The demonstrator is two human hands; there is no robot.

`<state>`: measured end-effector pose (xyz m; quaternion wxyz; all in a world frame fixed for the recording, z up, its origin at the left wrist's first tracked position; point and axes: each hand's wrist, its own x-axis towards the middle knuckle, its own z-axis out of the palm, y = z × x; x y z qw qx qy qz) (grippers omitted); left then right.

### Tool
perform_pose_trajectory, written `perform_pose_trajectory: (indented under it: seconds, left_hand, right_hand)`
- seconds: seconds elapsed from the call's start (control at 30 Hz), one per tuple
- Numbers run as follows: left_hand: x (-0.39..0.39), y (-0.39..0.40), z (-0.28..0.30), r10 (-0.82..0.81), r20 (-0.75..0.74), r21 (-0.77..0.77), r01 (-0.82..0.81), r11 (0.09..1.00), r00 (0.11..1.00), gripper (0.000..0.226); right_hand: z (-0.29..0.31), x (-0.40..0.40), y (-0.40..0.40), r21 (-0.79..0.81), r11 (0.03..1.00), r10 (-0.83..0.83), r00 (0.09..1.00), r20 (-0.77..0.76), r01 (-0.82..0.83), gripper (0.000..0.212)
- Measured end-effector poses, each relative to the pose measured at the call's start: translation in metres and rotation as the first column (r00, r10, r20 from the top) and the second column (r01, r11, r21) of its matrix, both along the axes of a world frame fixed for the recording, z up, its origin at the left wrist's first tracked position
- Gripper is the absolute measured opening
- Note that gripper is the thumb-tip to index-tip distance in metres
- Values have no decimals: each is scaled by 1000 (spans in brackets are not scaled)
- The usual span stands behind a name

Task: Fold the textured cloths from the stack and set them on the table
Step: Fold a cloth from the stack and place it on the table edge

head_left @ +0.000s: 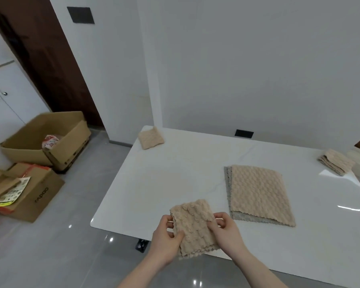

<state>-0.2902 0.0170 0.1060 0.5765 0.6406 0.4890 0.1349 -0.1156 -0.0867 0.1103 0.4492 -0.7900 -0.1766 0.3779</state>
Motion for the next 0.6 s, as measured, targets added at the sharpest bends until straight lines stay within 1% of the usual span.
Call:
perform_pose_trajectory:
  seconds: [0.13,0.27,0.47,0.6]
  left_hand:
    - [-37,59,2,-64,-24,8,64,998,998,29]
    - [-54,105,5,-117,-32,10,118,993,993,29]
    - [-67,143,4,-131,-15,-2,131,991,991,29]
    - [-81,167,6,-73,-43,-3,73,997,996,30]
  right_hand:
    - [3,-41,45,-25,998,-52,999,-6,52,12]
    - [8,-69,77,-29,995,-95,995,-19,94,13]
    - [10,-77,115,-34,995,-95,995,-35,94,13]
    - [9,-84,150,-26,998,-51,996,-77,49,12]
